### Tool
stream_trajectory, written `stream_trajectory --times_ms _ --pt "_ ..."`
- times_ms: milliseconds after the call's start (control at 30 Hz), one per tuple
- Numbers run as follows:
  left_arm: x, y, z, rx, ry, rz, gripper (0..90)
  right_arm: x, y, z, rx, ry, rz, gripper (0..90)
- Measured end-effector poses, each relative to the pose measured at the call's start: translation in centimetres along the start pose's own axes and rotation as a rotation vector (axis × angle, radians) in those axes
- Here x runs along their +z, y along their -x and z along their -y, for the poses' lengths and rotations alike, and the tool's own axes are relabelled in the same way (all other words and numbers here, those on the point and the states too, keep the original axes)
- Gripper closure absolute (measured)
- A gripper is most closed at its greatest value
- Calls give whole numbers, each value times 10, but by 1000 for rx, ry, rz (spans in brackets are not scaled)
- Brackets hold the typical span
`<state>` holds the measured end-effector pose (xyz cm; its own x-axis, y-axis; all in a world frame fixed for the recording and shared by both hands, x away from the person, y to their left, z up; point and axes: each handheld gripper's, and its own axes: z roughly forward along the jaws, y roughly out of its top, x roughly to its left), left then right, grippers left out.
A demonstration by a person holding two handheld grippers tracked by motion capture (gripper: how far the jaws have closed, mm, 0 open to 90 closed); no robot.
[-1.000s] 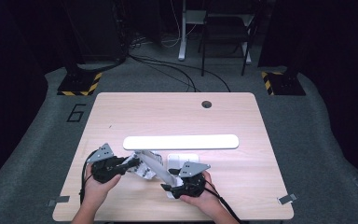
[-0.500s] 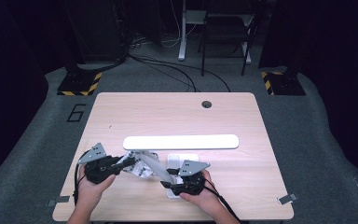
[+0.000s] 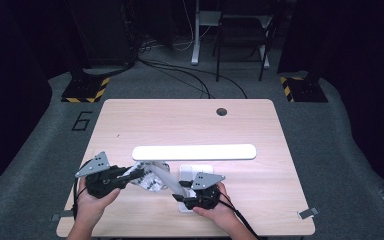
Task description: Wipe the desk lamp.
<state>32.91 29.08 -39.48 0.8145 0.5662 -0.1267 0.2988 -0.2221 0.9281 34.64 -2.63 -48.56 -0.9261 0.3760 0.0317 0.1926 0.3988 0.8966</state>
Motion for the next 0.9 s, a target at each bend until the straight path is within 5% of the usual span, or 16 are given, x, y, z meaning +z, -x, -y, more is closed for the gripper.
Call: stream_trajectory --times_ms 367,900 --pt "-14 20 -27 74 33 70 791 0 -1 0 8 -1 -2 500" --pt "6 24 -25 76 12 124 791 -1 -1 0 1 -6 4 502"
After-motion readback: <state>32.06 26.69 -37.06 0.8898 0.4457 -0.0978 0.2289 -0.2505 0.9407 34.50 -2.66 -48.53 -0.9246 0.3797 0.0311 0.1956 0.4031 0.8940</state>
